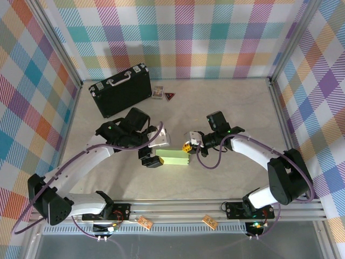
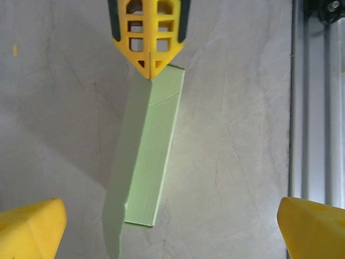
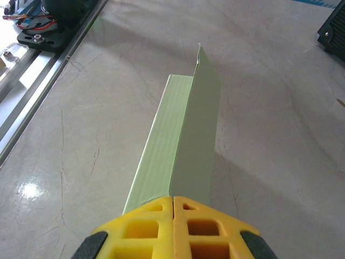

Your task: Fold the paper box

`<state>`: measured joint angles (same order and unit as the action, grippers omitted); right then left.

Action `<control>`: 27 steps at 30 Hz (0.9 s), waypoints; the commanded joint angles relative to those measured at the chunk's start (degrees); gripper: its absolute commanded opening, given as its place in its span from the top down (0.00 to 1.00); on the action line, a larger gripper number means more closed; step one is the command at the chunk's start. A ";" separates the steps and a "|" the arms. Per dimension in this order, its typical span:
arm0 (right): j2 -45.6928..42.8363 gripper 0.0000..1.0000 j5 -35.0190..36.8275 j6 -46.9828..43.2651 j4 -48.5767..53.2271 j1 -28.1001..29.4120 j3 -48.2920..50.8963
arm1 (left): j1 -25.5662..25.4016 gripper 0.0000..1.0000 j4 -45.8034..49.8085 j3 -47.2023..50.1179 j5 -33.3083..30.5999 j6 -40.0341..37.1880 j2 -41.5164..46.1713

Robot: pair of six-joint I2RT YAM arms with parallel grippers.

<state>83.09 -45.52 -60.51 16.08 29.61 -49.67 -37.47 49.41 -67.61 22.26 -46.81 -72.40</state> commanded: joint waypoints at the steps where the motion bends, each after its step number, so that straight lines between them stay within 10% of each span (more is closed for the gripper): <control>1: 0.21 1.00 -1.28 -0.51 2.66 0.41 0.71 | -0.18 0.00 -1.79 -0.79 -0.99 -3.21 -3.02; 27: 1.60 0.98 -1.41 -0.65 2.91 0.39 0.63 | -3.23 0.02 -3.14 -1.83 -7.91 -6.05 -17.12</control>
<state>83.59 -46.09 -60.51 16.08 29.61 -49.67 -40.05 46.15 -68.51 15.33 -51.90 -88.99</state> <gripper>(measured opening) 0.058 0.989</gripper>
